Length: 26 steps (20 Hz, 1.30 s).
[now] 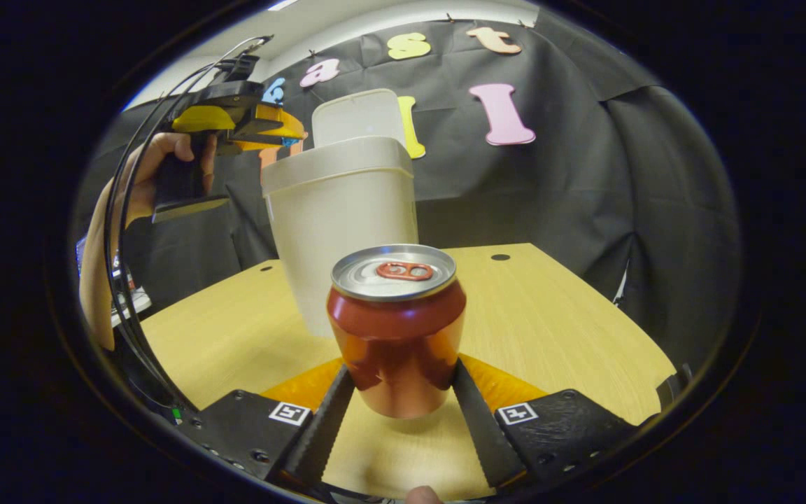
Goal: Press the lid of the desktop garbage bin to open it, pick up the crumpled paper on the desktop and throw it into the bin, then pick up the pop can on the desktop and drop it into the bin, and finally close the garbage bin lid.
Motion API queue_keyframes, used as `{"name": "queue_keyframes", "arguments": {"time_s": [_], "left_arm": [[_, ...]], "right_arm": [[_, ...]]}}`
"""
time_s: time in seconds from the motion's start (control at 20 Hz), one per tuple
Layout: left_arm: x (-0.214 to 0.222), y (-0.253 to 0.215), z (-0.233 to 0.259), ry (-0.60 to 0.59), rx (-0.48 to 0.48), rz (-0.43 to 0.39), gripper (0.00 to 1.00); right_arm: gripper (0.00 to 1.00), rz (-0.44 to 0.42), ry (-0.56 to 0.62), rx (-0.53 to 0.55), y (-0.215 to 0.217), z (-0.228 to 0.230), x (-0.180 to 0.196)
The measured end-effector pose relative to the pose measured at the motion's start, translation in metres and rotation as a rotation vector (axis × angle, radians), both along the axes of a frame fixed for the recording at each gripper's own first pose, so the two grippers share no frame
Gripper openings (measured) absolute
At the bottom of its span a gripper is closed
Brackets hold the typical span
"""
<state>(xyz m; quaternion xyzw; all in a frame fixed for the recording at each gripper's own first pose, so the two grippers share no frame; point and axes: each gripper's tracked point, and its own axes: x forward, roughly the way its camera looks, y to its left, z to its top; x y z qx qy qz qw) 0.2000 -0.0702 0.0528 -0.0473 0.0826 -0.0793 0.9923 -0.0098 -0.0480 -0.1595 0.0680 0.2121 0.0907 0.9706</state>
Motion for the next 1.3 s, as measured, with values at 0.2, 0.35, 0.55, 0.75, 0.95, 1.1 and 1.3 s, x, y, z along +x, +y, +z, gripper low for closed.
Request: {"name": "queue_keyframes", "arguments": {"time_s": [0.2, 0.35, 0.55, 0.75, 0.95, 1.1, 1.3], "left_arm": [[0.006, -0.005, -0.019, 0.063, 0.01, -0.014, 0.31], [0.0, -0.008, -0.015, 0.063, 0.028, -0.019, 0.83], [-0.002, 0.001, -0.006, 0.026, 0.035, 0.005, 0.99], [-0.01, 0.012, 0.0, 0.012, 0.013, 0.022, 0.99], [-0.023, 0.026, 0.004, 0.005, -0.02, 0.042, 1.0], [-0.037, 0.044, 0.007, -0.006, -0.043, 0.063, 0.99], [-0.056, 0.067, 0.005, -0.024, -0.034, 0.078, 1.0]], "right_arm": [[0.82, -0.013, -0.001, -0.006, -0.005, 0.001, 0.002], [0.82, -0.012, 0.0, -0.01, -0.006, 0.002, 0.004], [0.82, -0.016, -0.012, -0.025, -0.009, 0.006, 0.004], [0.82, -0.018, -0.036, -0.052, -0.013, 0.02, 0.009], [0.82, 0.001, -0.083, -0.09, -0.01, 0.049, 0.014], [0.82, 0.043, -0.109, -0.092, 0.002, 0.074, 0.021], [0.82, 0.129, -0.141, -0.073, 0.024, 0.122, 0.036]]}}
